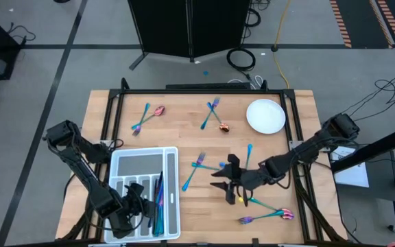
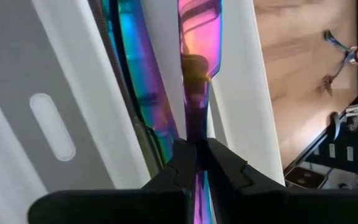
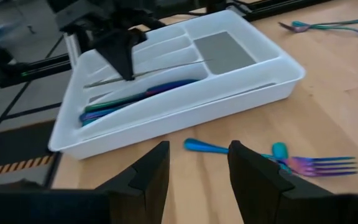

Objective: Sort silverware
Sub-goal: Put the iridescent knife into the cutlery tray

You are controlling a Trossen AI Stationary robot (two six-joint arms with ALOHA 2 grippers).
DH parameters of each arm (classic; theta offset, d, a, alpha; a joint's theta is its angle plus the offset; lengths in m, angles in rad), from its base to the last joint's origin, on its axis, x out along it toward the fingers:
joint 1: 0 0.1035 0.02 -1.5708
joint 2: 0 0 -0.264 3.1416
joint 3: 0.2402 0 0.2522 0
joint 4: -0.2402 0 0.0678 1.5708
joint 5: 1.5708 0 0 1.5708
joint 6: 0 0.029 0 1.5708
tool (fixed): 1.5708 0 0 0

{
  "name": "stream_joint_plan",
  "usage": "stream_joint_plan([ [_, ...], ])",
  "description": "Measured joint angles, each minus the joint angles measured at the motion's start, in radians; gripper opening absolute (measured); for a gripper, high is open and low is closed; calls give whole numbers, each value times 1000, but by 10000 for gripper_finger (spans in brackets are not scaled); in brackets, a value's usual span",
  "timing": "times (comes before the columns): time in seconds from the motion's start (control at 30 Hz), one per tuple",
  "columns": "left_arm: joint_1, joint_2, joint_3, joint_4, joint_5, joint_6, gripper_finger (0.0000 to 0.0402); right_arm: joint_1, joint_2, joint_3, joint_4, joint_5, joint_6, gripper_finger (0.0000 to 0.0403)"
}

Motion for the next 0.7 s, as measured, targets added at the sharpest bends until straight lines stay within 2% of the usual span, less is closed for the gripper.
stream_joint_plan([
  [0.37,5,15,0,6,45,0,24,40,0,0,17,9,0,148],
  [0.7,19,72,0,121,48,-21,42,40,0,0,15,9,-3,148],
])
